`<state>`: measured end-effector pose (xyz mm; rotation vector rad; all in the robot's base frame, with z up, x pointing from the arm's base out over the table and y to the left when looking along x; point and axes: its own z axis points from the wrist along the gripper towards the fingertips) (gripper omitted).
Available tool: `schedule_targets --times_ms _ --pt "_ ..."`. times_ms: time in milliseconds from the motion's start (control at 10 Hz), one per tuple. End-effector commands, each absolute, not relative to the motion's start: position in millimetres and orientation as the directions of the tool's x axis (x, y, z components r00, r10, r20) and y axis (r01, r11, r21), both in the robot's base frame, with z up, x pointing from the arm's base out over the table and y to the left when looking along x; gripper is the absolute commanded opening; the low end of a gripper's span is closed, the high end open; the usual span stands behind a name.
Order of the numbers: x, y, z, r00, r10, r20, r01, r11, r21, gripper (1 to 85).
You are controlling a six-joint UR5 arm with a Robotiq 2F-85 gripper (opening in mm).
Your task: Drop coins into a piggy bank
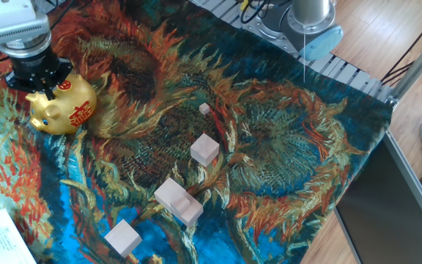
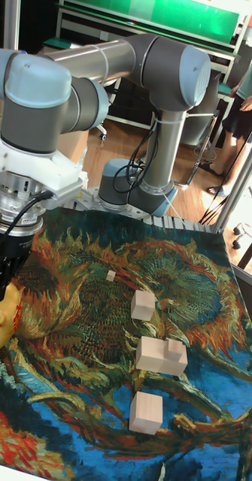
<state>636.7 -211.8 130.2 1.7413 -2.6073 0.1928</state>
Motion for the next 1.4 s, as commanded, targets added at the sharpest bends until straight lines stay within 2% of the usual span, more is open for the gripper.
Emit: schedule_targets --times_ms 0,1300 --pt "637.1 -212.8 130.1 -0.369 -0.927 0.059 -0.926 0.362 -0.105 1.3" --pt "632.2 -207.4 126.2 -0.292 -0.956 0.04 -0.954 0.288 -0.077 1.3"
